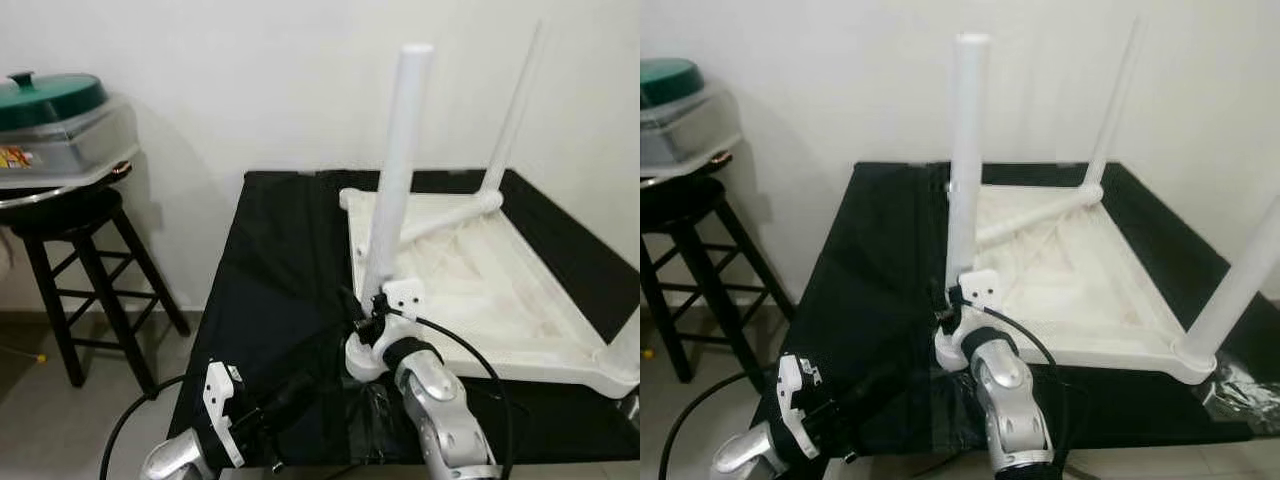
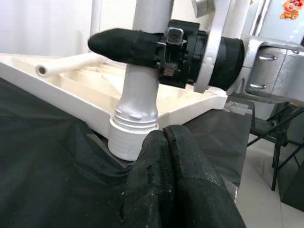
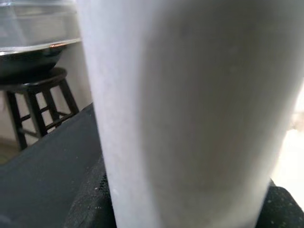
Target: Building children table
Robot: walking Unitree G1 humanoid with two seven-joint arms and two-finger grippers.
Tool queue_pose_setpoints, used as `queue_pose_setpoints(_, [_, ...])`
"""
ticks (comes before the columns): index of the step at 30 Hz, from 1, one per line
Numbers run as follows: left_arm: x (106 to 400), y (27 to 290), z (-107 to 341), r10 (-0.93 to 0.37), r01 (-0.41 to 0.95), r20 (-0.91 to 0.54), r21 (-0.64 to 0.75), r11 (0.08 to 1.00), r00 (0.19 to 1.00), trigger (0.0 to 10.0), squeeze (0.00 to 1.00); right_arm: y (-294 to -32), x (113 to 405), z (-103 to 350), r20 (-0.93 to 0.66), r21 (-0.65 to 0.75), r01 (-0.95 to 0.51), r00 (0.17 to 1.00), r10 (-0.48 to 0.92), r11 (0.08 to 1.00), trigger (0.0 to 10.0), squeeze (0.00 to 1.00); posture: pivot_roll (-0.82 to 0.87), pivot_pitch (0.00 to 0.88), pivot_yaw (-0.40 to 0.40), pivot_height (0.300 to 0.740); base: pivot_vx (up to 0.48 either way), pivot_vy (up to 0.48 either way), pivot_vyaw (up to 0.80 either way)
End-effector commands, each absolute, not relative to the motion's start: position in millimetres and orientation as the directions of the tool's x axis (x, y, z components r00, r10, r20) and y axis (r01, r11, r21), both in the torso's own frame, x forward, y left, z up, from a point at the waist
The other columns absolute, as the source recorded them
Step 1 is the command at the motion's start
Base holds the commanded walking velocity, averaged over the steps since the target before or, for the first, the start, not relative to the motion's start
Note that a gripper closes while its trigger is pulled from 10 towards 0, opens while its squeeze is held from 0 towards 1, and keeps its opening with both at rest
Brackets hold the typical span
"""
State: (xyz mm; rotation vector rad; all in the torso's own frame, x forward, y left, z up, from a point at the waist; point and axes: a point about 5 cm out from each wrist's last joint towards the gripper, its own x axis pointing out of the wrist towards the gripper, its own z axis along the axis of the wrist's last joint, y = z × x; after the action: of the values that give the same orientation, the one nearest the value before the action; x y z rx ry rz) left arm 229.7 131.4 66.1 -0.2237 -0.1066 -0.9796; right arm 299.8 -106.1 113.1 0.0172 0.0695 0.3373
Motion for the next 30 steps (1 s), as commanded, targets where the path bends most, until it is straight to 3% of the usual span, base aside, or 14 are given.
queue_pose_setpoints(1, [230, 134, 66, -0.802, 0.824, 0.191, -0.14, 0.548, 0.566, 10.0, 0.0, -109, 289, 75, -0.263, 0.059, -0.335, 0.904, 0.338, 0.94, 0.0, 0.0, 0.05, 0.0, -0.007, 0.74, 0.0, 0.0, 0.0])
queue_pose_setpoints(3, [231, 134, 66, -0.799, 0.822, 0.192, -0.139, 0.553, 0.57, 10.0, 0.0, -108, 289, 76, -0.262, 0.062, -0.337, 0.903, 0.341, 0.939, 0.0, 0.0, 0.05, 0.0, -0.006, 0.74, 0.0, 0.0, 0.0])
queue_pose_setpoints(4, [231, 134, 66, -0.798, 0.821, 0.192, -0.138, 0.554, 0.571, 10.0, 0.0, -106, 289, 79, -0.255, 0.046, -0.339, 0.906, 0.339, 0.94, 7.0, 0.0, 0.05, 0.0, -0.003, 0.74, 0.0, 0.0, 0.0])
queue_pose_setpoints(7, [231, 134, 66, -0.799, 0.822, 0.192, -0.137, 0.553, 0.57, 10.0, 0.0, -106, 288, 81, -0.252, 0.039, -0.337, 0.908, 0.336, 0.941, 7.0, 0.0, 0.05, 0.0, -0.003, 0.74, 0.0, 0.0, 0.0])
queue_pose_setpoints(8, [231, 133, 66, -0.803, 0.825, 0.19, -0.139, 0.547, 0.564, 10.0, 0.0, -99, 290, 91, -0.198, 0.078, -0.418, 0.883, 0.425, 0.905, 10.0, 1.0, 0.04, 0.0, 0.01, 0.74, 0.0, 0.0, 0.0])
queue_pose_setpoints(11, [231, 133, 66, -0.813, 0.834, 0.186, -0.143, 0.533, 0.551, 10.0, 0.0, -85, 293, 124, -0.021, 0.127, -0.671, 0.735, 0.678, 0.731, 10.0, 1.0, 0.04, 0.0, 0.01, 0.74, 0.0, 0.0, 0.0])
queue_pose_setpoints(13, [232, 132, 66, -0.814, 0.835, 0.187, -0.144, 0.531, 0.55, 10.0, 0.0, -87, 294, 134, 0.014, 0.098, -0.737, 0.672, 0.74, 0.668, 10.0, 1.0, 0.04, 0.0, 0.009, 0.74, 0.0, 0.0, 0.0])
queue_pose_setpoints(14, [232, 132, 66, -0.814, 0.835, 0.187, -0.144, 0.531, 0.55, 10.0, 0.0, -93, 297, 141, 0.021, 0.048, -0.796, 0.604, 0.796, 0.603, 10.0, 0.07, 0.05, 0.0, 0.006, 0.74, 0.0, 0.0, 0.0])
queue_pose_setpoints(16, [232, 132, 66, -0.813, 0.835, 0.188, -0.144, 0.532, 0.551, 10.0, 0.0, -97, 300, 144, 0.013, 0.015, -0.823, 0.568, 0.823, 0.568, 10.0, 0.07, 0.05, 0.0, 0.005, 0.74, 0.0, 0.0, 0.0])
queue_pose_setpoints(17, [233, 131, 66, -0.812, 0.834, 0.188, -0.143, 0.533, 0.552, 10.0, 0.0, -103, 305, 147, -0.008, -0.018, -0.853, 0.521, 0.853, 0.521, 10.0, 0.0, 0.05, 0.0, 0.003, 0.74, 0.0, 0.0, 0.0])
queue_pose_setpoints(24, [235, 131, 66, -0.808, 0.83, 0.189, -0.138, 0.541, 0.558, 10.0, 0.0, -119, 326, 157, -0.11, -0.054, -0.942, 0.336, 0.935, 0.332, 10.0, 0.0, 0.08, 0.0, -0.006, 0.74, 0.0, 0.0, 0.0])
queue_pose_setpoints(28, [235, 131, 66, -0.807, 0.829, 0.189, -0.138, 0.542, 0.559, 10.0, 0.0, -121, 330, 160, -0.122, -0.037, -0.952, 0.307, 0.944, 0.304, 10.0, 0.0, 0.08, 0.0, -0.005, 0.74, 0.0, 0.0, 0.0])
queue_pose_setpoints(29, [235, 131, 66, -0.807, 0.829, 0.188, -0.137, 0.543, 0.56, 10.0, 0.0, -123, 334, 161, -0.127, -0.005, -0.96, 0.278, 0.952, 0.28, 4.6, 0.0, 0.08, 0.0, -0.013, 0.74, 0.0, 0.0, 0.0])
queue_pose_setpoints(30, [235, 131, 65, -0.807, 0.828, 0.188, -0.137, 0.544, 0.56, 10.0, 0.0, -125, 336, 162, -0.126, 0.037, -0.971, 0.23, 0.965, 0.237, 0.0, 0.0, 0.09, 0.0, -0.015, 0.74, 0.0, 0.0, 0.0])
